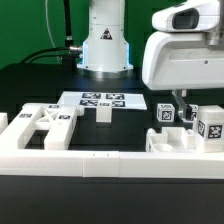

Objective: Assemble chair

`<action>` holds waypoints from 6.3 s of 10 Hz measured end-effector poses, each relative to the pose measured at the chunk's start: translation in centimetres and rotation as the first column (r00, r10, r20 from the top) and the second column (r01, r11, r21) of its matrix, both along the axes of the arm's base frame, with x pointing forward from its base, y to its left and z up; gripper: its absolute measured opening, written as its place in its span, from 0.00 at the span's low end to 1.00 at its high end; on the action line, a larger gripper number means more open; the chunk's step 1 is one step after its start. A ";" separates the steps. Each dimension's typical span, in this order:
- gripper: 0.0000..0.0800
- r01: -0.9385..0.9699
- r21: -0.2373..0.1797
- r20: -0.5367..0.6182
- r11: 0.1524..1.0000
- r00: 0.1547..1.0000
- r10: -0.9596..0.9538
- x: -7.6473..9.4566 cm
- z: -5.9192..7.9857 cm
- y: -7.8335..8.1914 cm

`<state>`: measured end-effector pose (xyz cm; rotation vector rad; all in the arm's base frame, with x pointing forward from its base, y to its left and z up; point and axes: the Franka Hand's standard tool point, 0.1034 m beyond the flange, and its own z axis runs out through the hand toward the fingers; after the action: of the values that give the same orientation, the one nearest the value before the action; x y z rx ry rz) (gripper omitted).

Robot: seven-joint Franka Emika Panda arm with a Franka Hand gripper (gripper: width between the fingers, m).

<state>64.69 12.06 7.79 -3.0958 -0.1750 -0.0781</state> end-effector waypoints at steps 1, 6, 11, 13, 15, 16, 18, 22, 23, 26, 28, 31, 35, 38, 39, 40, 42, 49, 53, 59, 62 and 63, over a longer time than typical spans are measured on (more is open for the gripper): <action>0.49 0.005 0.001 0.000 1.000 1.000 -0.005 0.0 0.0 0.0; 0.36 0.147 0.014 0.000 0.989 0.989 -0.147 0.1 0.0 0.0; 0.36 0.587 0.041 -0.028 0.809 0.810 -0.586 0.1 -0.1 -0.1; 0.36 0.708 0.044 -0.042 0.704 0.706 -0.707 0.1 -0.1 -0.1; 0.36 0.832 0.049 -0.063 0.552 0.554 -0.830 0.0 -0.1 -0.1; 0.36 0.884 0.047 -0.073 0.466 0.468 -0.881 0.0 -0.1 0.0; 0.36 0.980 0.052 -0.134 0.194 0.199 -0.971 0.0 -0.2 0.2; 0.55 0.999 0.033 -0.171 -0.025 -0.019 -0.985 0.1 -0.2 0.3; 0.72 0.999 0.024 -0.163 0.026 0.030 -0.986 -0.2 -0.3 0.3; 0.79 0.976 0.040 -0.145 0.212 0.215 -0.966 -0.3 -0.3 0.4; 0.81 0.926 0.056 -0.129 0.374 0.378 -0.917 -0.3 -0.3 0.4; 0.81 0.741 0.060 -0.073 0.669 0.671 -0.738 -0.3 -0.4 0.1; 0.81 0.382 0.045 -0.013 0.923 0.924 -0.382 0.2 -0.2 -0.2; 0.81 0.068 -0.003 0.023 0.998 0.997 -0.068 0.5 -0.1 -0.2; 0.81 0.020 -0.007 0.025 1.000 0.999 -0.020 0.5 -0.1 -0.3; 0.81 0.021 -0.007 0.025 1.000 0.999 -0.020 0.5 -0.1 -0.3; 0.51 0.022 -0.006 0.025 1.000 0.999 -0.022 0.5 -0.1 -0.4; 0.36 0.505 0.045 -0.010 0.862 0.863 -0.505 0.5 -0.1 -0.6; 0.36 0.687 0.049 -0.033 0.725 0.727 -0.686 0.5 -0.2 -0.6; 0.36 0.961 0.056 -0.112 0.272 0.277 -0.954 0.1 -0.2 -0.3; 0.56 0.969 0.047 -0.118 0.244 0.248 -0.962 0.0 -0.3 -0.2; 0.73 0.950 0.036 -0.108 0.310 0.312 -0.944 0.0 -0.3 -0.1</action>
Offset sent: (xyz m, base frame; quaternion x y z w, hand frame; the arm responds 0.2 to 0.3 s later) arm 0.0000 0.0000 0.0000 0.0000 0.0000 0.0650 0.9979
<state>64.69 11.95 7.47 -2.5584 1.6462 -0.0045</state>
